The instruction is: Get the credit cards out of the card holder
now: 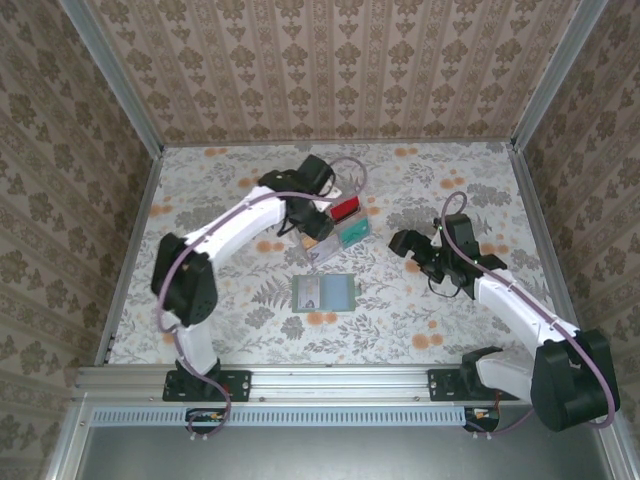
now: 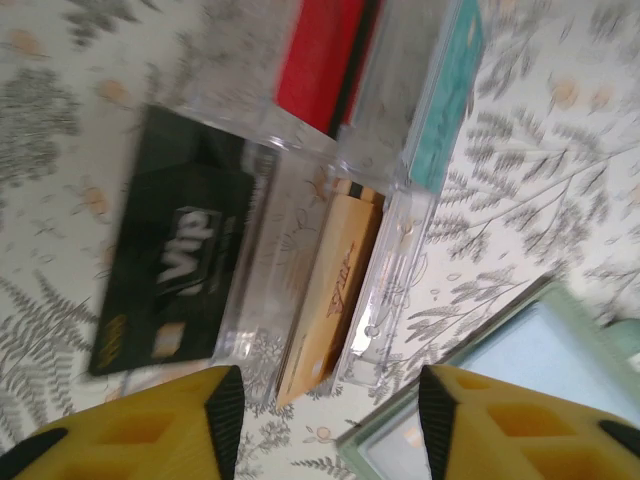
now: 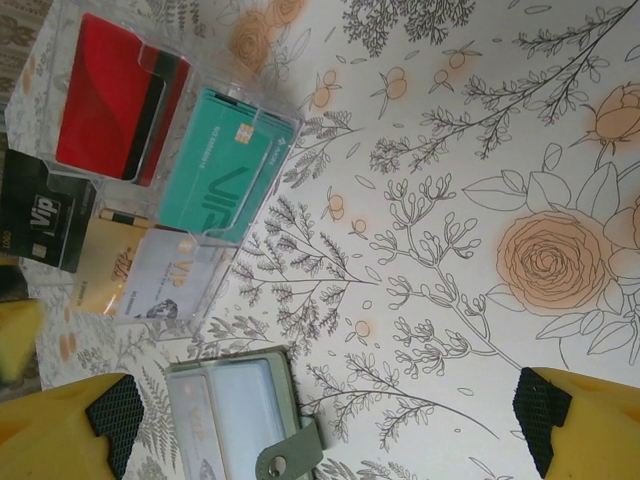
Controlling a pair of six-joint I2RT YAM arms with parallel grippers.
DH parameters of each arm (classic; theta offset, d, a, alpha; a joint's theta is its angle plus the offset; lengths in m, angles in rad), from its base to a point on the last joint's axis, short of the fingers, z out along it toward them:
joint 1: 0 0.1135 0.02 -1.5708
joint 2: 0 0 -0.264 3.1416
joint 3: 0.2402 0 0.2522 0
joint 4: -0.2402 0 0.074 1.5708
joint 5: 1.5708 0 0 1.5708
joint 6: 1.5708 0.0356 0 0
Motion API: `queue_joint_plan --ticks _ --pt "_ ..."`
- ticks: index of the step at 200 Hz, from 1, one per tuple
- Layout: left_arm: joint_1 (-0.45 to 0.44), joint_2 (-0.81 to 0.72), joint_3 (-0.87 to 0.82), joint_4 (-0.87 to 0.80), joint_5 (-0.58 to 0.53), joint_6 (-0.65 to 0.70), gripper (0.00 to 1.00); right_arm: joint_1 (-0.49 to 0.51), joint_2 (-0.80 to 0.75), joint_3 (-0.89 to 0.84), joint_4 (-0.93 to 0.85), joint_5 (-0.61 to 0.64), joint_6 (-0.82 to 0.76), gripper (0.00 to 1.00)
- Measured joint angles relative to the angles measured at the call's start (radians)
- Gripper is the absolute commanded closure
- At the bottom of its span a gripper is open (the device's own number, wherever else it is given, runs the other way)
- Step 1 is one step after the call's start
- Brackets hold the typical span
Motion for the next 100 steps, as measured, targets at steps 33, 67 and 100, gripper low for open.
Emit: queue_joint_plan --ticks 33,67,100 --pt "0.04 -0.222 -0.152 0.086 0.008 -0.115 0.26 0.093 0.052 0.021 -0.001 0.013 -0.005 0.03" --pt "0.09 -0.41 -0.375 0.165 0.012 -0.222 0.08 0.245 0.15 0.111 0.001 0.039 -0.016 0.08" --pt "0.162 -0.562 -0.579 0.212 0.038 -0.329 0.0 0.388 0.303 0.228 0.007 0.05 -0.016 0.19"
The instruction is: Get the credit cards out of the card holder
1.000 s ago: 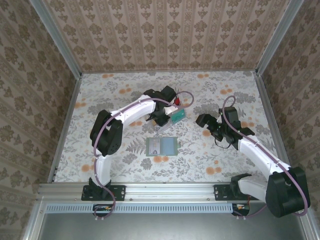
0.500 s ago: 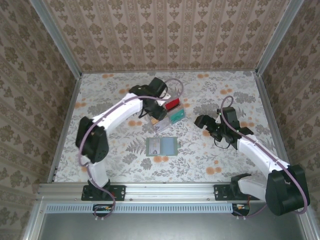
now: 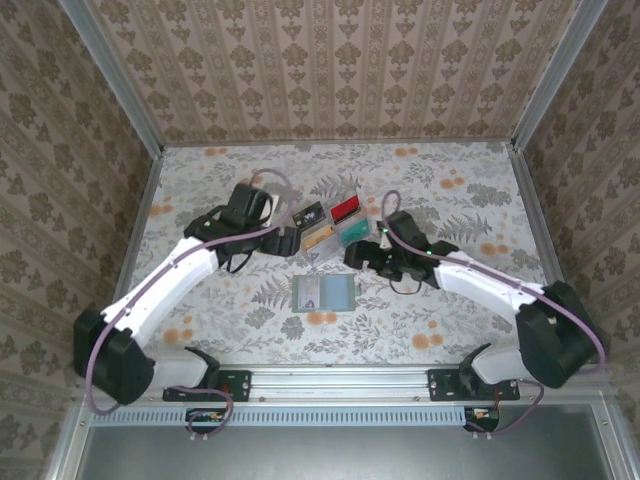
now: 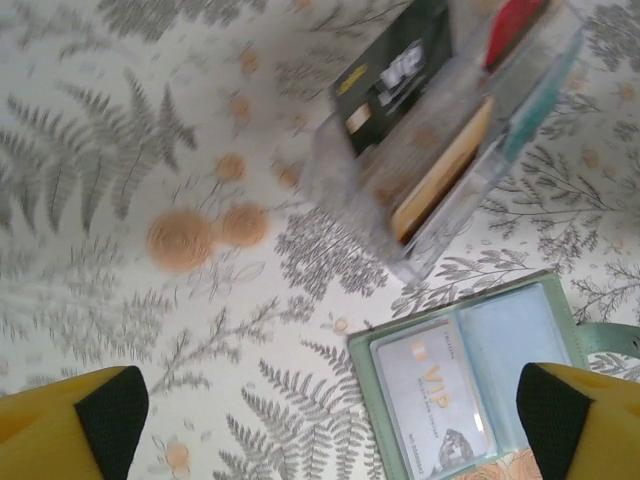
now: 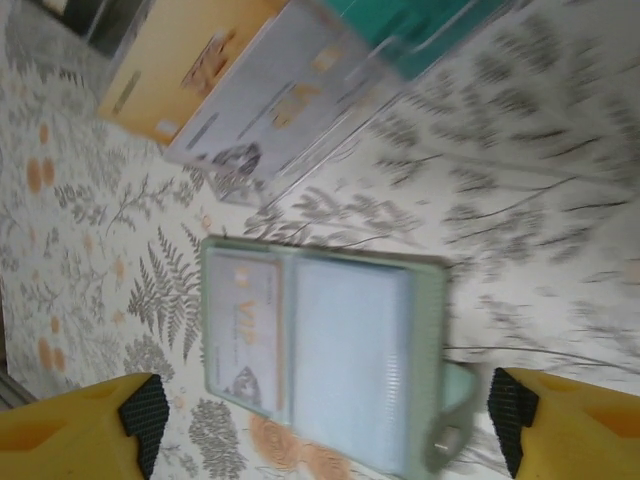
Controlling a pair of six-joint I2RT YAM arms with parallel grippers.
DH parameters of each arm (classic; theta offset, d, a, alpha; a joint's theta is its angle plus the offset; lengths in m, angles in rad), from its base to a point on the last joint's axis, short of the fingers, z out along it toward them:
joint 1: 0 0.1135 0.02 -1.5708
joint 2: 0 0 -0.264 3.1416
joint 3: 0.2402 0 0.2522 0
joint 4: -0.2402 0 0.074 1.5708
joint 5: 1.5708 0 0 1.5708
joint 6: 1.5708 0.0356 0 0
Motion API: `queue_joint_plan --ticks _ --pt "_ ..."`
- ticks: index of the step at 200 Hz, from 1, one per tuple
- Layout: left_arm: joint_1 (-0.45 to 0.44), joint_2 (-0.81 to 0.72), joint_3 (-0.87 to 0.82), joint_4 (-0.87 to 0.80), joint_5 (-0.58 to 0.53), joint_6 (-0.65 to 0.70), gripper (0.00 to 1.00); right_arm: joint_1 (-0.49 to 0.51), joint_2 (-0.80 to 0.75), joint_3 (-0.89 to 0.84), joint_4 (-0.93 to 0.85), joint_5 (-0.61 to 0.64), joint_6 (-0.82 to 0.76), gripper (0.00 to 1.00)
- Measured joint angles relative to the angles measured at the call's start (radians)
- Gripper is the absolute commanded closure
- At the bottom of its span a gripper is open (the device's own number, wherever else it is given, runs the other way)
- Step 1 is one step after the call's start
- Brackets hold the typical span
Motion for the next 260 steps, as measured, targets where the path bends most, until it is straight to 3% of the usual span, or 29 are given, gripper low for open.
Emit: queue_joint_plan --ticks 62,125,192,215,260 --pt "0.035 -0.142 -0.211 0.06 0.08 -0.206 0.01 0.165 0.296 0.229 -0.029 -0.004 0.053 0.42" --pt "0.041 -0.16 -0.383 0.174 0.208 -0.389 0.13 0.185 0.411 0.298 -0.066 -0.018 0.096 0.54" --pt "0.038 -0.054 -0.418 0.309 0.322 -0.5 0.44 0.185 0.443 0.308 -0.085 -0.028 0.097 0.58" --pt "0.024 0.0 -0.418 0.338 0.343 -0.508 0.59 0.185 0.443 0.308 -0.086 -0.028 0.096 0.61" --pt "-0.011 0.111 -0.406 0.36 0.352 -0.502 0.77 0.185 0.443 0.308 -0.085 -0.028 0.093 0.61"
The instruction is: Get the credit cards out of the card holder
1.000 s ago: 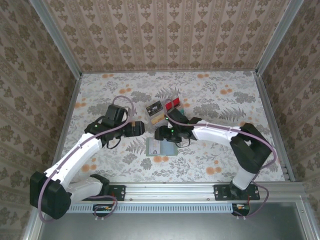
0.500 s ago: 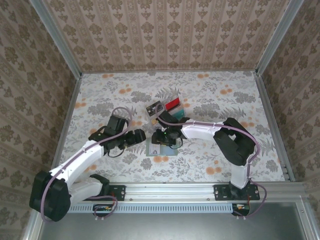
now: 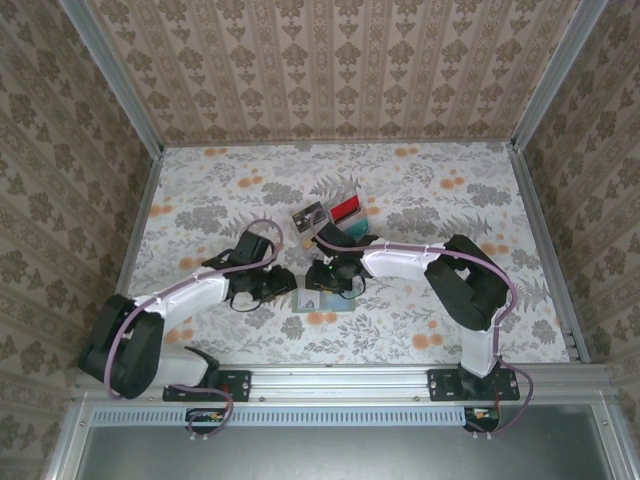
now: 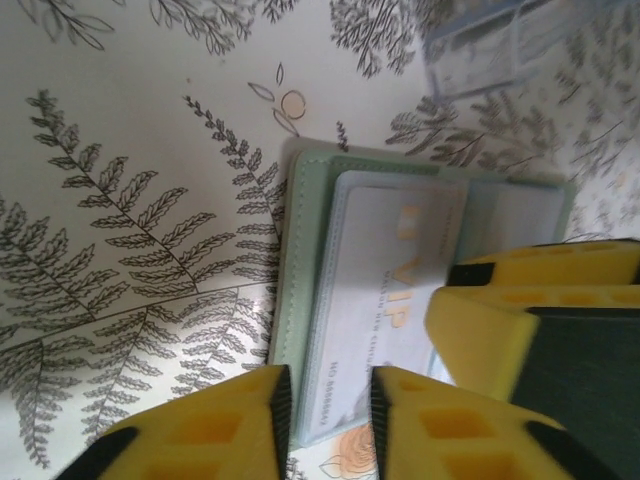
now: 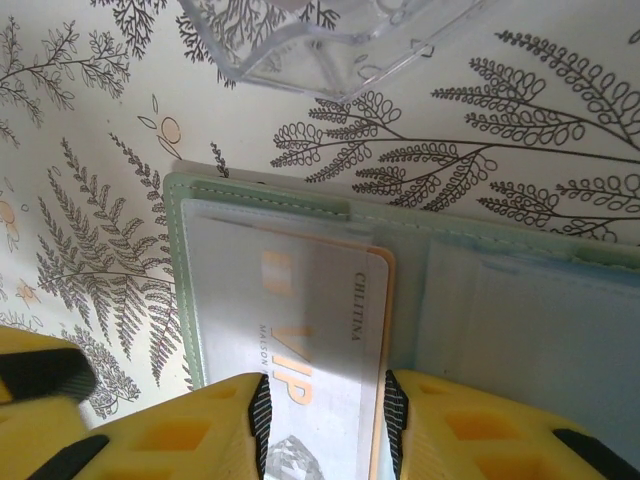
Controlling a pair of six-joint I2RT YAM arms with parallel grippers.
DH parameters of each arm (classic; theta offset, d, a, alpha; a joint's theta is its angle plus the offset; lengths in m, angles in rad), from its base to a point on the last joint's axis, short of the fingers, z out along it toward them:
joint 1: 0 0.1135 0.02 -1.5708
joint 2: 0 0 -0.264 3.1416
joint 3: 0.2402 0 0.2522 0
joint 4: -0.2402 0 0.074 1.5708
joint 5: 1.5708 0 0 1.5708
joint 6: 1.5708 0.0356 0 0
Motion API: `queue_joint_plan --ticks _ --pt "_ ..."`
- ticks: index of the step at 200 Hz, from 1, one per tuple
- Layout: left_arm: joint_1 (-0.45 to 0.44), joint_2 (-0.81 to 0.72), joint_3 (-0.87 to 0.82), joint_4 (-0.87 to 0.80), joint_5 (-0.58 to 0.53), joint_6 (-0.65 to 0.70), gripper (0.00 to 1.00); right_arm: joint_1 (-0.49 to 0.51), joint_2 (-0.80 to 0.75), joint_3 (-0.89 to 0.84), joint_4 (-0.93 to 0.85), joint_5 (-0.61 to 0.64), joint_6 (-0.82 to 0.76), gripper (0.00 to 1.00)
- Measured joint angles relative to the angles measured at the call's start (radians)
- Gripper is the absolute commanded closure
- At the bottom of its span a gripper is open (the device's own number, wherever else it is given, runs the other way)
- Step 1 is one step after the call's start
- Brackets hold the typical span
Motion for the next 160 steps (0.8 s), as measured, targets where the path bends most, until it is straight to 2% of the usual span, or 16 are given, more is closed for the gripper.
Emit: queue_joint_plan --ticks 82,160 --pt "-0.021 0.078 0.018 0.048 0.011 0.001 0.92 -0.003 0.0 -0.001 0.0 -0.002 -0.001 0.62" --pt "-0.028 0.13 0.038 0.061 0.018 0.016 0.92 -0.008 0.0 -0.012 0.007 -0.011 0.0 0.61"
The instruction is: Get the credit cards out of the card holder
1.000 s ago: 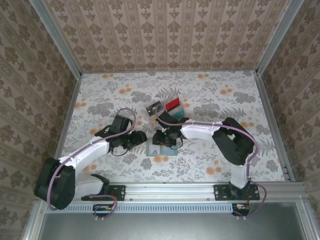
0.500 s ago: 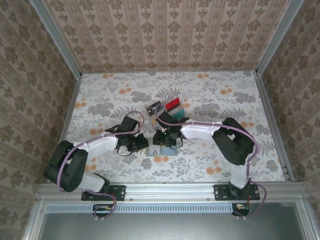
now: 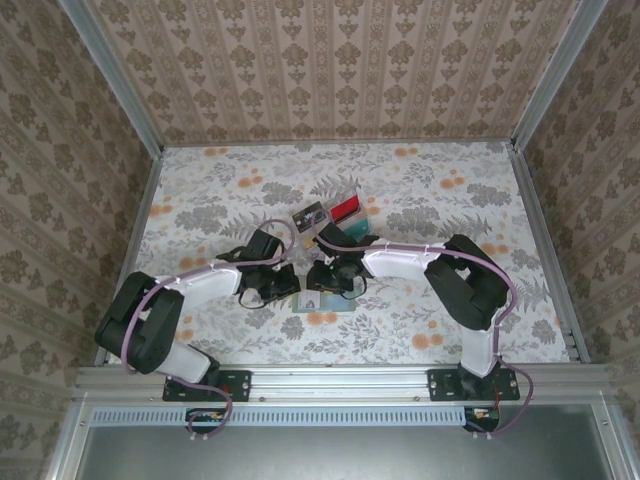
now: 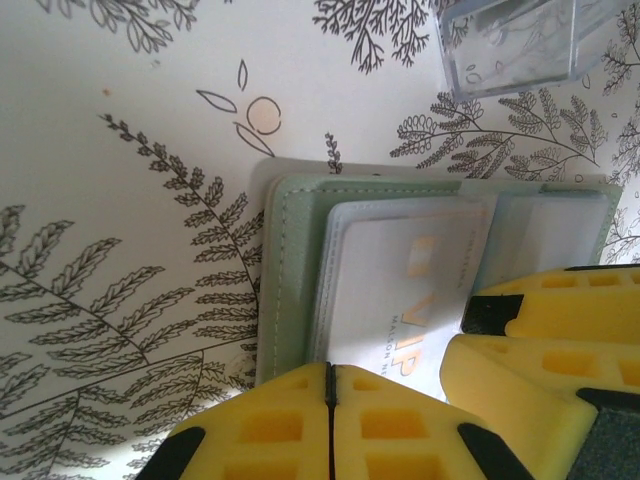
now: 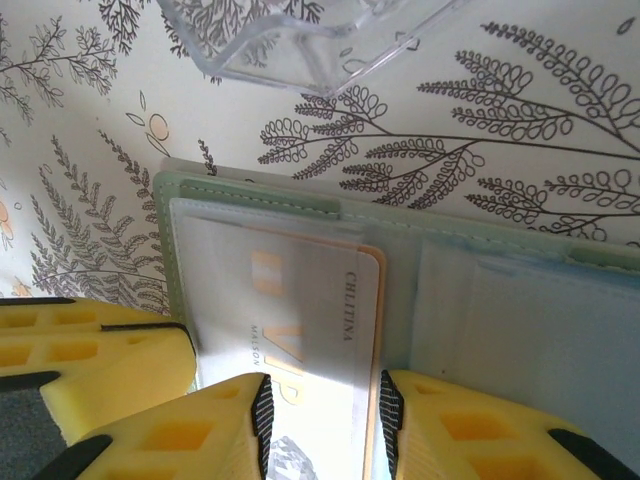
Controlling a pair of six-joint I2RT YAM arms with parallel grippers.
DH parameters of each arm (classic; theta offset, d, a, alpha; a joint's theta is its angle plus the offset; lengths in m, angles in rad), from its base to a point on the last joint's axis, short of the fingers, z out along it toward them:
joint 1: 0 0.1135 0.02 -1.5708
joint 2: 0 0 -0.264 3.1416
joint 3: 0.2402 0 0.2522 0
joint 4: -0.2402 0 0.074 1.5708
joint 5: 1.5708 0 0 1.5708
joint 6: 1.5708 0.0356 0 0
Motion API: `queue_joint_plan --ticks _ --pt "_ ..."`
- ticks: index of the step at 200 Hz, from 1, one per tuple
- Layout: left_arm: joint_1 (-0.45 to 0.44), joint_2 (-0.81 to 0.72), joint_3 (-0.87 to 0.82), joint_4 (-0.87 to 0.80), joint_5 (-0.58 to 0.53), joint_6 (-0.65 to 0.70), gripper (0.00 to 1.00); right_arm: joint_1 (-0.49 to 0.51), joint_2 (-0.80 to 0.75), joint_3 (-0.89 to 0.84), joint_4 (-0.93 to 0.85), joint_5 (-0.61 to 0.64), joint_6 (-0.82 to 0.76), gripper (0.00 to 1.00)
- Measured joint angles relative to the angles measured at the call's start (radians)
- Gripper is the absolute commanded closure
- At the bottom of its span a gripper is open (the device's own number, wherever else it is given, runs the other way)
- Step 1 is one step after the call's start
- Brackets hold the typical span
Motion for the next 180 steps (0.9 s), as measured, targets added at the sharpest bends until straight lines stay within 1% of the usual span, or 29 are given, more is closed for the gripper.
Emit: queue_joint_plan --ticks 72,149,180 --pt "0.0 0.024 0.008 0.007 0.009 0.007 0.91 0.0 0.0 -0.002 0.002 -0.001 0.0 0.61" --pt "-0.001 0.058 0.018 0.047 0.045 0.007 0.91 -0.013 -0.005 -0.013 0.002 -0.001 0.0 0.62" --pt "-0.008 0.05 0.029 0.024 0.032 0.015 0.89 -0.013 -0.008 -0.019 0.01 0.0 0.0 0.62"
